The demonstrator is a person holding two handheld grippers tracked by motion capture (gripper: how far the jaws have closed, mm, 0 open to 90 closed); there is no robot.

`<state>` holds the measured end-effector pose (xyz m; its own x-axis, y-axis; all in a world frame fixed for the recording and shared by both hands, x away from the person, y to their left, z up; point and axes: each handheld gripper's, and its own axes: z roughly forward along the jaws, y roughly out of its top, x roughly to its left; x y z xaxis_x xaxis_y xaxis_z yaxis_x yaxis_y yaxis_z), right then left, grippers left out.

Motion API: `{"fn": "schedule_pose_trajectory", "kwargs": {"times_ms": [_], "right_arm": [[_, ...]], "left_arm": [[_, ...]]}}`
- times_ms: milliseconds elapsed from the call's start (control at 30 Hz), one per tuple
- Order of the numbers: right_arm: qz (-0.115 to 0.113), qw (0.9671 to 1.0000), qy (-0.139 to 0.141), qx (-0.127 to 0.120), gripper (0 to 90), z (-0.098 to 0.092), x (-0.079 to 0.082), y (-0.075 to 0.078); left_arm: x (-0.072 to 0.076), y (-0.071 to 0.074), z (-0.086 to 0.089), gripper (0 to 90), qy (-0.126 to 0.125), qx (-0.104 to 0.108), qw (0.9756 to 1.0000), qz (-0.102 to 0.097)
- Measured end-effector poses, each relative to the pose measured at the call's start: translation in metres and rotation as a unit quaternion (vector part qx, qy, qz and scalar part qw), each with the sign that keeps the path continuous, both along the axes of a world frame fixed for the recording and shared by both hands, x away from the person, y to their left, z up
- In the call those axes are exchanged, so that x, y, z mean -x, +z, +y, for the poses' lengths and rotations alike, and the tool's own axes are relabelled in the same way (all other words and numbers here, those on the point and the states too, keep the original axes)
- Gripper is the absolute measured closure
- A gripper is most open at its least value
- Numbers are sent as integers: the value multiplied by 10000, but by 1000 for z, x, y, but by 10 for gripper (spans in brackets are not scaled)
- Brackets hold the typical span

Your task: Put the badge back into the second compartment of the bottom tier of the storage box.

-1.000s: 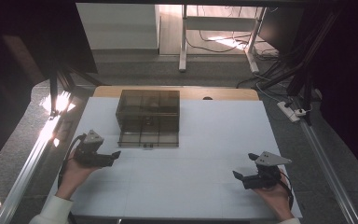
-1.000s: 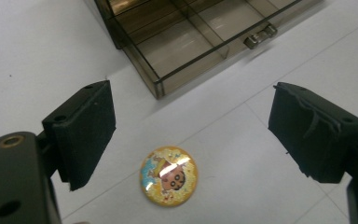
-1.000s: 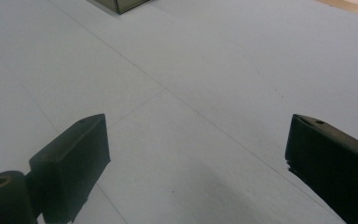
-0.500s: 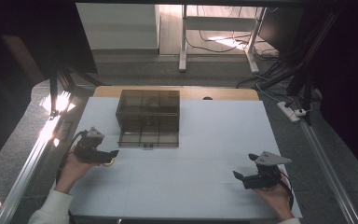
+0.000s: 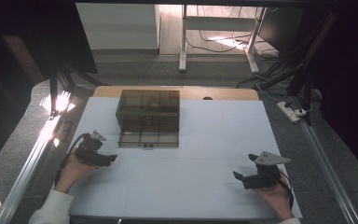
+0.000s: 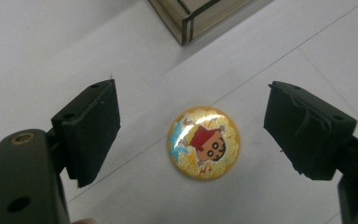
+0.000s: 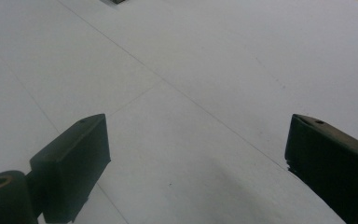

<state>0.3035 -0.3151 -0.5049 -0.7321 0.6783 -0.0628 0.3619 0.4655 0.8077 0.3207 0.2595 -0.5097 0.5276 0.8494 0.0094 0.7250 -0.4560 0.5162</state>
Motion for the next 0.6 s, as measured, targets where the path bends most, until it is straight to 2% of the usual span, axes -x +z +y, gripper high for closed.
{"fn": "schedule_pose_trajectory", "kwargs": {"times_ms": [367, 600], "right_arm": [[14, 10000, 3, 31, 62, 1, 0, -1], [19, 10000, -7, 51, 62, 0, -1, -1]], "left_arm": [[-1, -9, 0, 223, -132, -195, 9994, 252], [-1, -11, -2, 254, -215, -239, 9988, 364]]}}
